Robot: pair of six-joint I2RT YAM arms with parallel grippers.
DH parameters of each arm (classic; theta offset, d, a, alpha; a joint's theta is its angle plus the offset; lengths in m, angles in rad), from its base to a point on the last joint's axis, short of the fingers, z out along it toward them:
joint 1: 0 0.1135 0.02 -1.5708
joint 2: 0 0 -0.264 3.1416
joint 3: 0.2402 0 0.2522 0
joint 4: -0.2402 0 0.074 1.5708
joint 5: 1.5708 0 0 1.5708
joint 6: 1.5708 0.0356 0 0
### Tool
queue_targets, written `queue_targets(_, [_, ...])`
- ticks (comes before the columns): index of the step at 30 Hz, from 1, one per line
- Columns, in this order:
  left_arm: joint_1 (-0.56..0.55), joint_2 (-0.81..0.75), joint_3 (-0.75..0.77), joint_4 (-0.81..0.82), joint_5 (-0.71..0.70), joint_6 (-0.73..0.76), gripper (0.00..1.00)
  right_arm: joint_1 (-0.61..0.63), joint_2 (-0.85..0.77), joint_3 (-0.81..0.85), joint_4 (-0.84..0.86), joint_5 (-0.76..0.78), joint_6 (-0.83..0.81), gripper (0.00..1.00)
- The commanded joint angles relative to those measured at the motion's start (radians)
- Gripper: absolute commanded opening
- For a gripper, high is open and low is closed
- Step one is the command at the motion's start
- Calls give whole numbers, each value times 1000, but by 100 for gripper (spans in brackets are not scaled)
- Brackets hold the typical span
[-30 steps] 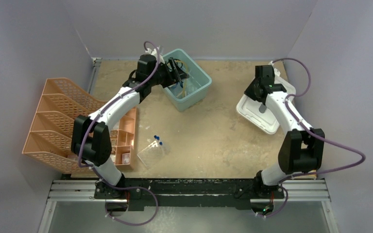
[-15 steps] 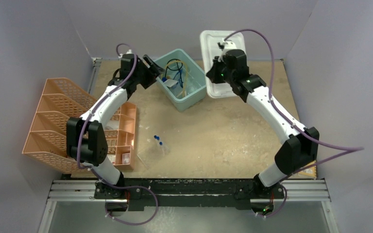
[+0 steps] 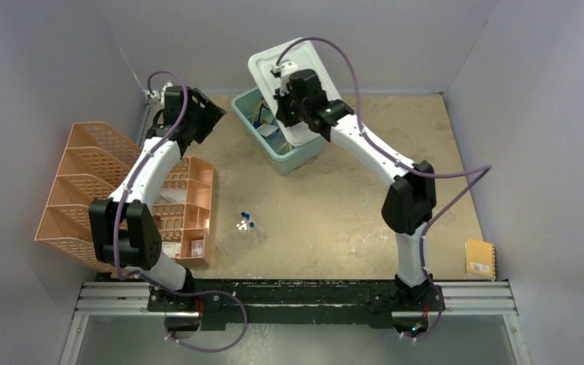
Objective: Organize the chemistry lab equipment
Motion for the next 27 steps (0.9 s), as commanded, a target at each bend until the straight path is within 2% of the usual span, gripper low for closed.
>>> queue_targets(1, [20, -43, 2, -13, -34, 38, 68, 31, 16, 136, -66, 32, -40, 0])
queue_targets(11, [23, -26, 29, 28, 92, 84, 70, 59, 108, 202, -137, 7, -7, 0])
queue_targets(16, [23, -19, 25, 44, 105, 73, 70, 60, 144, 233, -143, -14, -8, 10])
queue_targets(22, [23, -2, 23, 72, 143, 59, 70, 59, 186, 283, -151, -34, 4, 17])
queue_targets(27, [23, 6, 21, 94, 164, 23, 71, 59, 168, 301, -147, -90, 43, 32])
